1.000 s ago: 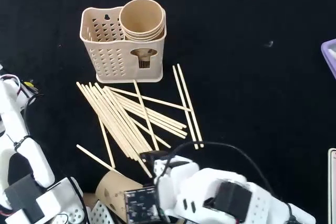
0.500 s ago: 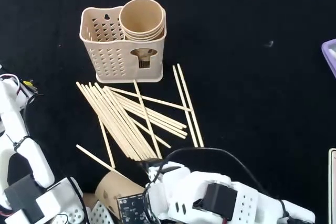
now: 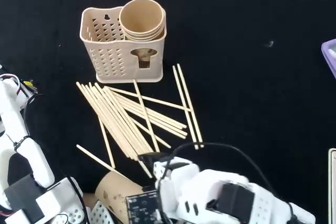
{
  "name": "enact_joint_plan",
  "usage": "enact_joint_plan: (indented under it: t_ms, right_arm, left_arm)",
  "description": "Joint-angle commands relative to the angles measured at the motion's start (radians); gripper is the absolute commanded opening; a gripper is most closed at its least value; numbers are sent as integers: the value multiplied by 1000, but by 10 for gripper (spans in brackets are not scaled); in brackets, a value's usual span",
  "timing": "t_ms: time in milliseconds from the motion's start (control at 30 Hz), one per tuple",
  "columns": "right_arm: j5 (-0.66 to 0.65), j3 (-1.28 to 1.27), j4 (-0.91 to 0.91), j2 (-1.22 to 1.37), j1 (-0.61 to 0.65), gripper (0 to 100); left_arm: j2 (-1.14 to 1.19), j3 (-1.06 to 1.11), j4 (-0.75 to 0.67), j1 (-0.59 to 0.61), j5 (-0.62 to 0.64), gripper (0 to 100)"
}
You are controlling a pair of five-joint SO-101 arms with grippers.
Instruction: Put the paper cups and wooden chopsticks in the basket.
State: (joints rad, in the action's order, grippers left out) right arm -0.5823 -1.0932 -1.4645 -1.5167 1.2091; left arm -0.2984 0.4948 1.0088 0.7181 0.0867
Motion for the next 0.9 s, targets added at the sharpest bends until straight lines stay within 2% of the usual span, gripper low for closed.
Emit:
enact_joint_plan:
  t_ms: [0,133,333,433,700,867]
  right_arm:
    - [2,99,-63,53,-12,254]
    - [54,147,-94,191,26,256]
    - [104,196,-89,410,227,257]
    - [106,208,-89,478,284,257]
    - [97,203,-74,504,292,257]
    - [98,65,66,499,288,255]
  left_arm:
    - [-26,-4,-15,-1,6,241]
    - [-26,-4,-17,-1,6,241]
    - [-26,-4,-14,1,6,241]
    - [-26,-4,-12,1,6,241]
    - [-26,-4,-12,2,6,241]
    - [-35,-5,-12,35,64,241]
